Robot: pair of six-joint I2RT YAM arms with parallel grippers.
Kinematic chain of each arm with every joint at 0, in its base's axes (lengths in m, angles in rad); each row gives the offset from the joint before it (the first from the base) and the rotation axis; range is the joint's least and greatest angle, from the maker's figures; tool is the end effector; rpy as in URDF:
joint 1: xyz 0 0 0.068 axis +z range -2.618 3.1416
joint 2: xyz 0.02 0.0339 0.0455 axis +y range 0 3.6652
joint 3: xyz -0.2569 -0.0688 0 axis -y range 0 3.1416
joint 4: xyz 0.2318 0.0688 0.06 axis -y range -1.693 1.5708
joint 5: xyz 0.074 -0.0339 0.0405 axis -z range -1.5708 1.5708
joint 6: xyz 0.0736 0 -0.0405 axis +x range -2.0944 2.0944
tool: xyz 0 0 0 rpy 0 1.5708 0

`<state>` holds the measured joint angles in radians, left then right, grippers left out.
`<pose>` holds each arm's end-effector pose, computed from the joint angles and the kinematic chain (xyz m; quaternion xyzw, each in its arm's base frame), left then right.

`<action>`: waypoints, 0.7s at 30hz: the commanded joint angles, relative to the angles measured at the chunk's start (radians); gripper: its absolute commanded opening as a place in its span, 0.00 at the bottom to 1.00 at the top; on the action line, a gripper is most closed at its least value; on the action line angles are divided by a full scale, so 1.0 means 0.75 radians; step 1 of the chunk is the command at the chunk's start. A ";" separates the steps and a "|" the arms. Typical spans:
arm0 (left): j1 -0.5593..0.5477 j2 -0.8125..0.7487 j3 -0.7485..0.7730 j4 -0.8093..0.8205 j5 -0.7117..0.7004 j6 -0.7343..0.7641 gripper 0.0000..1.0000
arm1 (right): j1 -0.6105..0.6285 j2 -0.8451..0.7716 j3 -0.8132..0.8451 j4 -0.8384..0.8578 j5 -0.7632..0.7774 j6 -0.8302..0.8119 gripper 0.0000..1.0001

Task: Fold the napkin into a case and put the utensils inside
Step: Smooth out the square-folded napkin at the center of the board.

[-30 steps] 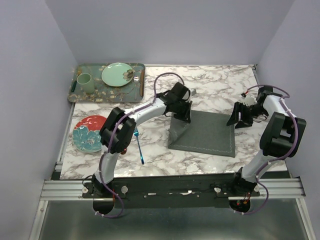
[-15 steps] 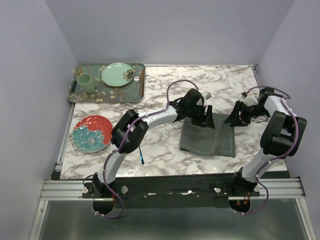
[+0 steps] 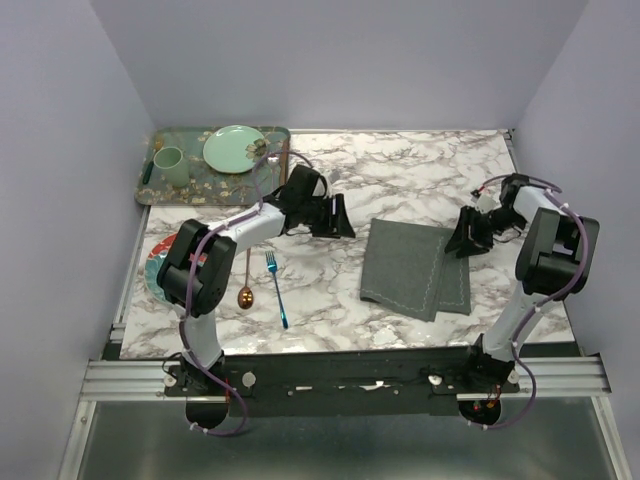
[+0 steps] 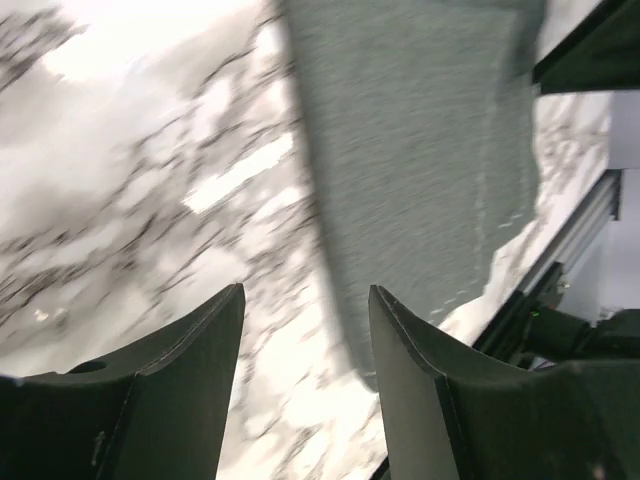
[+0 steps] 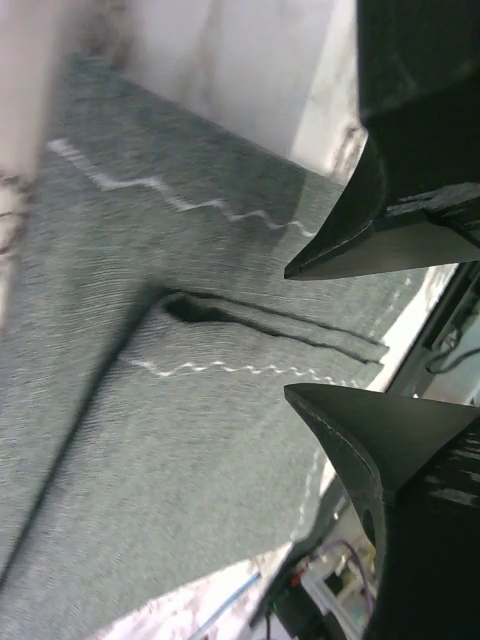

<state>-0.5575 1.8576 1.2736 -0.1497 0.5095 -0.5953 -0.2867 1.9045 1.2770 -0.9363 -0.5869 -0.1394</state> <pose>0.3390 -0.2536 0.1896 0.0857 0.8860 -0.4074 0.2043 0.3261 -0.0536 0.1334 0.0694 0.9547 0.2820 0.0644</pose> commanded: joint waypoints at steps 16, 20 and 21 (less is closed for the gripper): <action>0.257 -0.253 -0.254 -0.109 0.051 0.231 0.59 | 0.325 0.290 0.525 -0.050 0.106 0.071 0.53; 0.257 -0.274 -0.277 -0.087 0.047 0.211 0.59 | 0.319 0.079 0.352 -0.005 0.161 0.055 0.53; 0.257 -0.278 -0.283 -0.081 0.045 0.207 0.59 | 0.319 0.034 0.300 0.007 0.163 0.055 0.53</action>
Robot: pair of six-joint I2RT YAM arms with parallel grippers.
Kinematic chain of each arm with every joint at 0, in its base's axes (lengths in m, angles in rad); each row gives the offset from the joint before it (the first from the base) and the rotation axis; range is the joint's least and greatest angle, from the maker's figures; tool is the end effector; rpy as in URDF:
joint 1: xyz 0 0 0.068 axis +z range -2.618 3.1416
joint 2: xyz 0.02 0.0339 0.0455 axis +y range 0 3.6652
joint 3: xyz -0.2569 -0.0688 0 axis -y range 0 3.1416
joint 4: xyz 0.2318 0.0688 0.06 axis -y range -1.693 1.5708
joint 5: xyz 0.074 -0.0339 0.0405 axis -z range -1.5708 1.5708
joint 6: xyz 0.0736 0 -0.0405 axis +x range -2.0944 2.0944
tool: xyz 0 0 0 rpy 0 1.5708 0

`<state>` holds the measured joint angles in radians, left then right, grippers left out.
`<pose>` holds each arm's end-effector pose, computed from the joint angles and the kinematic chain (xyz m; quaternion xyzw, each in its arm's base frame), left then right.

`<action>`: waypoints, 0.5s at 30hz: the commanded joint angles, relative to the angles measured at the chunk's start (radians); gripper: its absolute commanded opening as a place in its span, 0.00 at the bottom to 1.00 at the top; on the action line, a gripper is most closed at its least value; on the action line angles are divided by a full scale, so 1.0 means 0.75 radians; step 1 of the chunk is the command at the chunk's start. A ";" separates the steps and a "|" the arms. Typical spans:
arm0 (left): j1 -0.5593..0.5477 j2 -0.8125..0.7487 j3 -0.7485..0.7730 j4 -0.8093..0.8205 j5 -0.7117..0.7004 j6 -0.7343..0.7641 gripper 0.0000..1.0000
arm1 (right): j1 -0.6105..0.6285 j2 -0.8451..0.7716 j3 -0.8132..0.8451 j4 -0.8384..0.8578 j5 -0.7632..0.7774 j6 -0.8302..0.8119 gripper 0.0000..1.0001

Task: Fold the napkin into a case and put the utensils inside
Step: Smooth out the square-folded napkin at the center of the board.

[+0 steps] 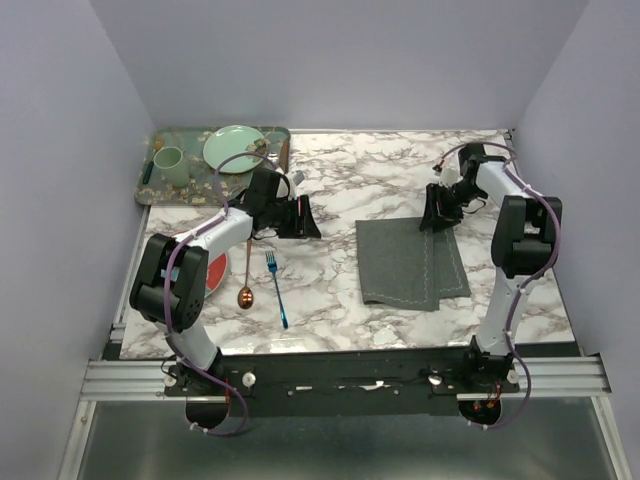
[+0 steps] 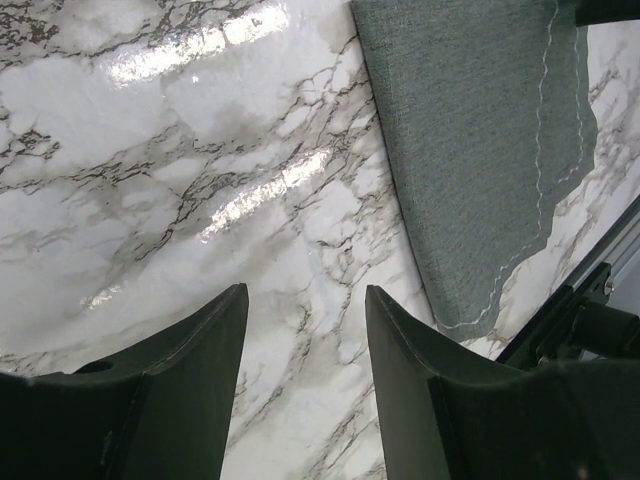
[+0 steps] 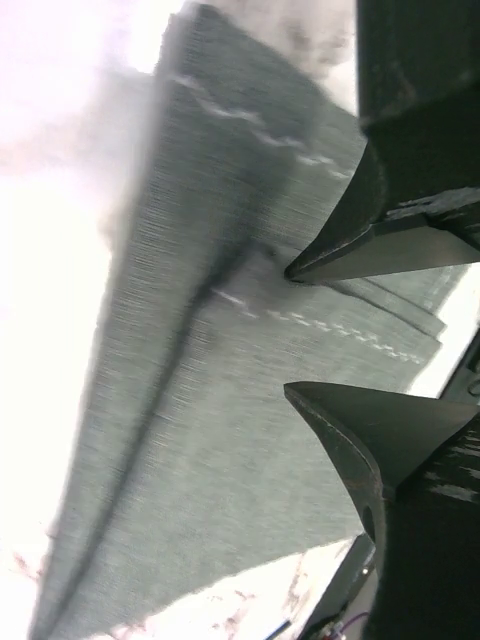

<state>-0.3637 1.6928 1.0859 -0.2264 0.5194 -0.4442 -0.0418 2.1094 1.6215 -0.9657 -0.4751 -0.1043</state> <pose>0.3315 -0.1653 0.1835 0.0562 0.9045 -0.3572 0.2262 0.4020 0.0169 0.1399 -0.0441 0.9693 0.2301 0.0739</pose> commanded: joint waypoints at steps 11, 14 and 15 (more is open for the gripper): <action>-0.002 -0.071 -0.037 0.024 0.023 -0.005 0.58 | -0.008 -0.354 -0.566 0.116 0.075 0.108 0.47; 0.000 -0.071 -0.035 0.020 0.021 -0.005 0.59 | -0.008 -0.346 -0.603 0.134 0.075 0.127 0.47; -0.002 -0.071 -0.037 0.020 0.019 -0.005 0.58 | -0.008 -0.344 -0.607 0.136 0.083 0.131 0.47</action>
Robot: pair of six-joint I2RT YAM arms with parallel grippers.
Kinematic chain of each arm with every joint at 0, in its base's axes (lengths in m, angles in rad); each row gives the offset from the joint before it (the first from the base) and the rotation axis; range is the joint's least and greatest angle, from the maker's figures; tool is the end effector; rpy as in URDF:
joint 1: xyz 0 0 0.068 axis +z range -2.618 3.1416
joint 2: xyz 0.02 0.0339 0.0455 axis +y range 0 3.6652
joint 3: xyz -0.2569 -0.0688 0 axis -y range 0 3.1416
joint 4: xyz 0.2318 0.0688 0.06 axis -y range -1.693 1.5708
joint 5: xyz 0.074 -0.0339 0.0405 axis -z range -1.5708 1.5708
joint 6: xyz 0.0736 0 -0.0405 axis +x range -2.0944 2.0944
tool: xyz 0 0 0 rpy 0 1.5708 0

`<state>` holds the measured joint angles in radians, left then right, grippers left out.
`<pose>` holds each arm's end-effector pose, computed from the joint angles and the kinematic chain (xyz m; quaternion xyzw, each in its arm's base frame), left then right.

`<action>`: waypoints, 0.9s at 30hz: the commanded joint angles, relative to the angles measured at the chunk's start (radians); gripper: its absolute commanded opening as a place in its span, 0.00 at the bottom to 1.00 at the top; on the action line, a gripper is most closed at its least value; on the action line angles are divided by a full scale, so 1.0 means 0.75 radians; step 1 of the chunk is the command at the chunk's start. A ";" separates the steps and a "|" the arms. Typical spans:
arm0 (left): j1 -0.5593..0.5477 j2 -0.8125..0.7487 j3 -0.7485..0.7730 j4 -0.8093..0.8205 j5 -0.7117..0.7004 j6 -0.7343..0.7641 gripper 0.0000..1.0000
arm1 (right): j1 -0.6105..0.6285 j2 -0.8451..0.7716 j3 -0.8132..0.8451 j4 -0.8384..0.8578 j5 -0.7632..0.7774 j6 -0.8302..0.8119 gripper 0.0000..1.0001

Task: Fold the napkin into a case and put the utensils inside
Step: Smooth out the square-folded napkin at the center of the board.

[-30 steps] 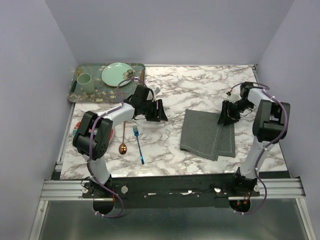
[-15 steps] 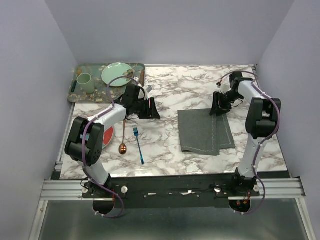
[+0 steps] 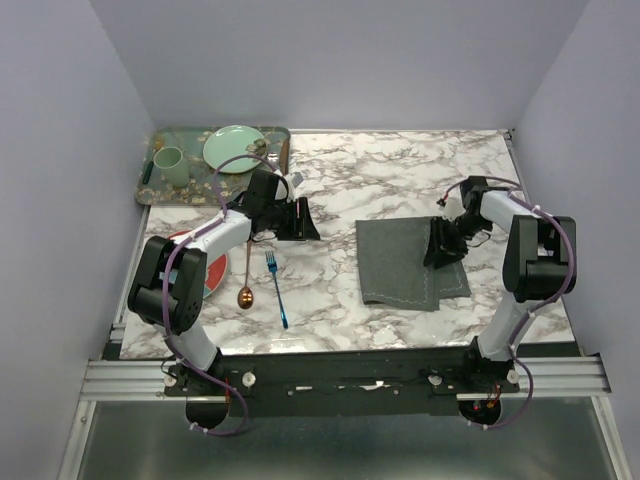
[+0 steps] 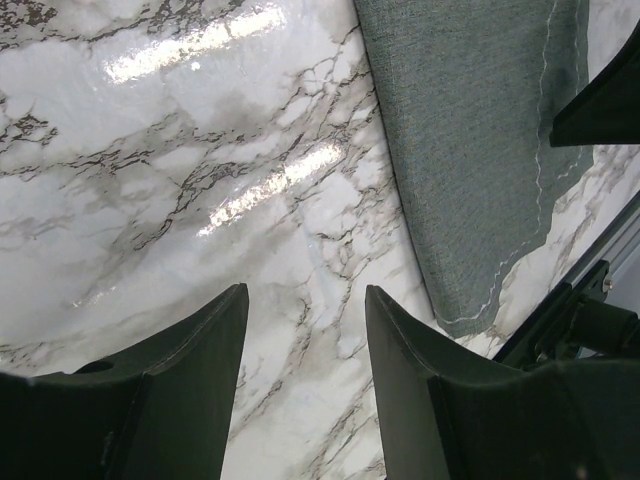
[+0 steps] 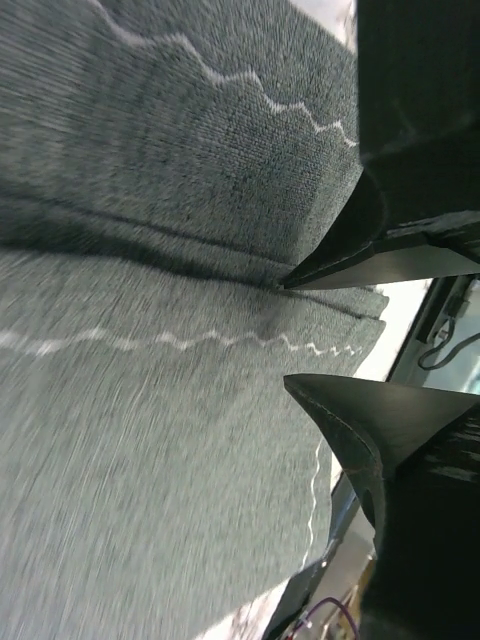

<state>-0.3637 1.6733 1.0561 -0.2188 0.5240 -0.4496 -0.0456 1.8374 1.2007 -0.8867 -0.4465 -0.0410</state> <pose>0.3256 -0.1633 0.1816 0.0542 0.9046 -0.3592 0.2230 0.3175 0.0173 0.1315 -0.0030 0.9749 0.2201 0.0327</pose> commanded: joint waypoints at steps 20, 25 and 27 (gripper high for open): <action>-0.002 -0.004 0.028 0.003 0.013 -0.006 0.58 | -0.003 0.003 -0.092 0.045 0.059 0.036 0.10; 0.000 -0.002 0.028 -0.003 0.009 0.000 0.58 | -0.003 -0.022 -0.059 0.010 0.092 0.014 0.01; -0.002 0.000 0.028 -0.007 0.009 0.002 0.59 | -0.005 -0.049 -0.049 0.004 0.125 0.004 0.01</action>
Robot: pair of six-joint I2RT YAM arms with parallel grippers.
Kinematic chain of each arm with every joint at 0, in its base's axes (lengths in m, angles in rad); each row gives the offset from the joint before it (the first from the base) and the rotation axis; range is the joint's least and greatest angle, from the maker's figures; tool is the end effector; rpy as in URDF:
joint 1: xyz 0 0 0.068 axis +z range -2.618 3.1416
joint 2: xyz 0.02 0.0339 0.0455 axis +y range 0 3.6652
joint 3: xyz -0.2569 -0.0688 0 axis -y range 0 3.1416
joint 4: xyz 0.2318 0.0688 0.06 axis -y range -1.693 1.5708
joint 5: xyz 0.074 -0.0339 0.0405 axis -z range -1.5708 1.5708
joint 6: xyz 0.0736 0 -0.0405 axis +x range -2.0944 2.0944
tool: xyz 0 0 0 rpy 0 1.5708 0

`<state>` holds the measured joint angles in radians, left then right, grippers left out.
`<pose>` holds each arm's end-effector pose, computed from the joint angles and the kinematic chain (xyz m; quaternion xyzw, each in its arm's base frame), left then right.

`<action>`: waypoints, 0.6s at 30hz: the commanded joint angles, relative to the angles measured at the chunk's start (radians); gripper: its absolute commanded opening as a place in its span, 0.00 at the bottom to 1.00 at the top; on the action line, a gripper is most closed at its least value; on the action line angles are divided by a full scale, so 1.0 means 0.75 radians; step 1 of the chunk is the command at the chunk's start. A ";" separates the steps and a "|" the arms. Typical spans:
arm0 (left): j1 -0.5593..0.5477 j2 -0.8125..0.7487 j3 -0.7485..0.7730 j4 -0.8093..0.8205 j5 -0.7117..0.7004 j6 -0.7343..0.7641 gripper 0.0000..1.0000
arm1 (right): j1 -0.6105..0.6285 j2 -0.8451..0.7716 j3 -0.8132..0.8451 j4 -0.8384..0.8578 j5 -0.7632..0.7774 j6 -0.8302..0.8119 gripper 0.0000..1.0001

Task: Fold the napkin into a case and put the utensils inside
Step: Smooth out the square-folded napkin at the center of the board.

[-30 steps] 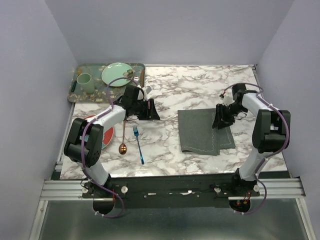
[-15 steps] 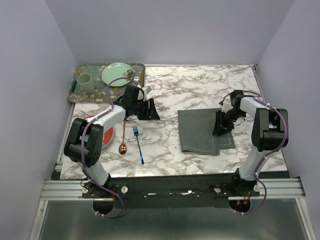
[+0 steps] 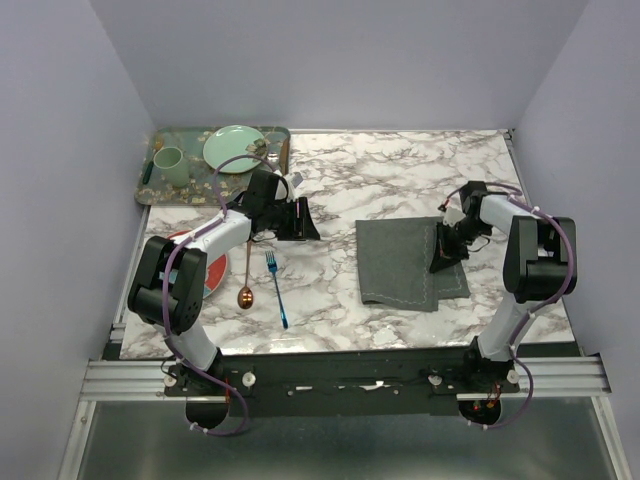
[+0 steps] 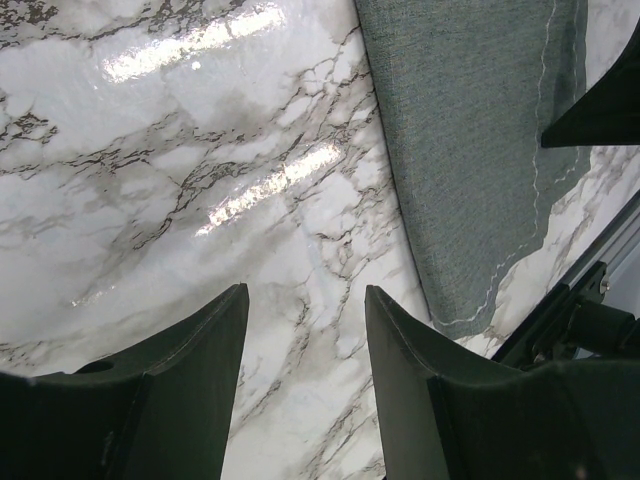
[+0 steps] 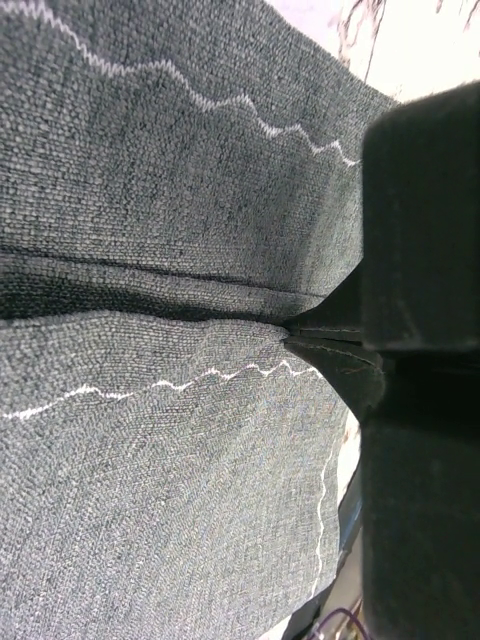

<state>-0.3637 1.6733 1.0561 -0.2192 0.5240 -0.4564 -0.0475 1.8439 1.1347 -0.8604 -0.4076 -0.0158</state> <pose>0.3255 -0.1633 0.1816 0.0511 0.9048 -0.3599 0.2216 0.3055 0.0147 0.1139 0.0154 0.9792 0.2023 0.0070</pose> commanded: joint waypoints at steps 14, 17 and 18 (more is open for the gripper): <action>-0.002 0.017 0.030 -0.010 0.021 0.013 0.58 | -0.033 0.002 0.058 -0.053 0.112 -0.065 0.24; -0.002 0.009 0.024 -0.010 0.019 0.017 0.59 | -0.033 -0.012 0.054 -0.047 0.110 -0.055 0.37; -0.002 0.008 0.024 -0.010 0.019 0.017 0.58 | -0.033 -0.016 0.052 -0.045 0.102 -0.055 0.40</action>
<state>-0.3637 1.6737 1.0561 -0.2199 0.5243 -0.4561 -0.0669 1.8294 1.1610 -0.8848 -0.3443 -0.0566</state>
